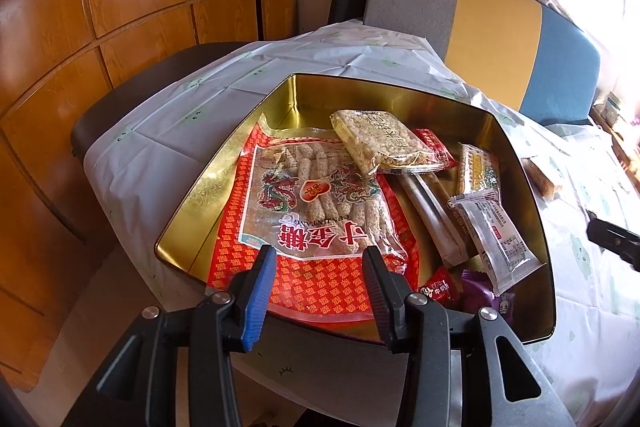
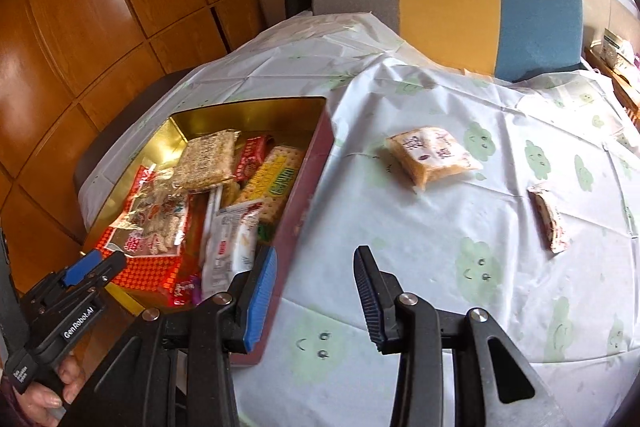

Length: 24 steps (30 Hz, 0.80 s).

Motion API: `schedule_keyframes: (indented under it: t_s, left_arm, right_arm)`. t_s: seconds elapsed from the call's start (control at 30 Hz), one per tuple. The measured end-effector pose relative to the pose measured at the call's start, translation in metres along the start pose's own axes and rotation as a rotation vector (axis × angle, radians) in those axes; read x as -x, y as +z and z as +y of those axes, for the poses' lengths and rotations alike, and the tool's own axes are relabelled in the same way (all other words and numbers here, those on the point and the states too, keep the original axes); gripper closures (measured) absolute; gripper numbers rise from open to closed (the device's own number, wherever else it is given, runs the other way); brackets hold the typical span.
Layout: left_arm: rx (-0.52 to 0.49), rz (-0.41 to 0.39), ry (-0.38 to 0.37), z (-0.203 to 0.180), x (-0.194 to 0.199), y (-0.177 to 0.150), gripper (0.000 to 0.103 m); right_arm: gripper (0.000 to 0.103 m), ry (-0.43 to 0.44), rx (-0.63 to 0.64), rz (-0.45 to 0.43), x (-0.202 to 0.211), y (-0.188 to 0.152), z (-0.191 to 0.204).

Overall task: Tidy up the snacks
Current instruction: 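Open the right tool to drop the white packet into the tin, then move the right tool to the pink rose-print candy bar and grasp it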

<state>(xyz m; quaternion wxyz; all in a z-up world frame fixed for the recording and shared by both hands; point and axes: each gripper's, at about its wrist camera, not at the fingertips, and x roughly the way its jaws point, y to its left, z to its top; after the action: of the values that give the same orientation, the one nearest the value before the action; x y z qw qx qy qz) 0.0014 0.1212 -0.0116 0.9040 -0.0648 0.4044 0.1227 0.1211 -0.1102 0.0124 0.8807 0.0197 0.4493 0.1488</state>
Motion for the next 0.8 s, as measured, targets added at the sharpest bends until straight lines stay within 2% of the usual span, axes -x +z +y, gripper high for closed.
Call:
schedule_keyframes:
  t_s: [0.43,0.8]
  left_arm:
    - [-0.039,-0.002,0.007,-0.011,0.006,0.0,0.058]
    - [-0.1,-0.029,0.011,-0.03,0.019,0.006,0.058]
  right_arm:
    - [0.062,-0.249,-0.006,0.033,0.023,0.002,-0.104]
    - [0.057,-0.381,-0.05,0.033,0.014,0.005,-0.185]
